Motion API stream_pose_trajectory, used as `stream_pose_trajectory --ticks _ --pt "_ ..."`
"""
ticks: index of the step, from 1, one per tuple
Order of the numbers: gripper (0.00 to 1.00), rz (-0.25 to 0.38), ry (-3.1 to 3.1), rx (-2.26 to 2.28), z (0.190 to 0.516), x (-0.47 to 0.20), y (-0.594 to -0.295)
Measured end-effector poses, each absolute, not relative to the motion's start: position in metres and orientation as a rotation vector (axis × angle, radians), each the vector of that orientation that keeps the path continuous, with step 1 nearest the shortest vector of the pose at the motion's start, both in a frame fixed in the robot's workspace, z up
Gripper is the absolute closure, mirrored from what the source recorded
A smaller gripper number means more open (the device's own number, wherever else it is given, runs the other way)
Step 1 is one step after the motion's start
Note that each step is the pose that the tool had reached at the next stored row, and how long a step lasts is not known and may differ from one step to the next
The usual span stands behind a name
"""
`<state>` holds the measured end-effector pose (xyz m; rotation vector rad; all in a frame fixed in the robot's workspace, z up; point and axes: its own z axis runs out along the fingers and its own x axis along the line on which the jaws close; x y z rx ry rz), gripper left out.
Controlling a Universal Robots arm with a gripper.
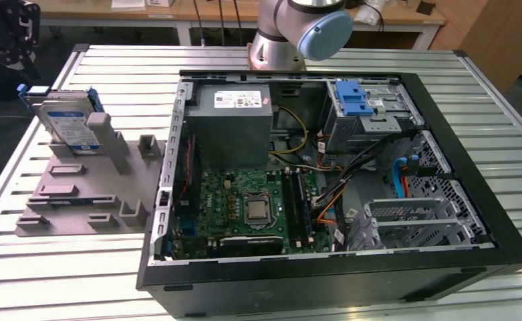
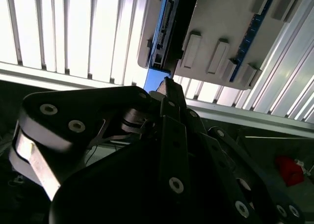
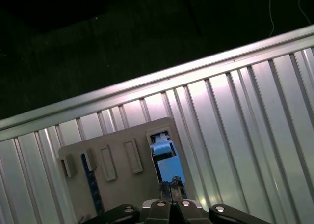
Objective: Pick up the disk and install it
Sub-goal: 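Pick up the disk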
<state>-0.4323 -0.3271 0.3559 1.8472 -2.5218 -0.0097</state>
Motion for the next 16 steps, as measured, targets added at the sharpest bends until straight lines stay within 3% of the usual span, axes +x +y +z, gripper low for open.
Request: stream_pose_trajectory --ticks 16 --pt "0.89 -0.008 -2.384 2.022 0.3559 -0.4323 -0.3271"
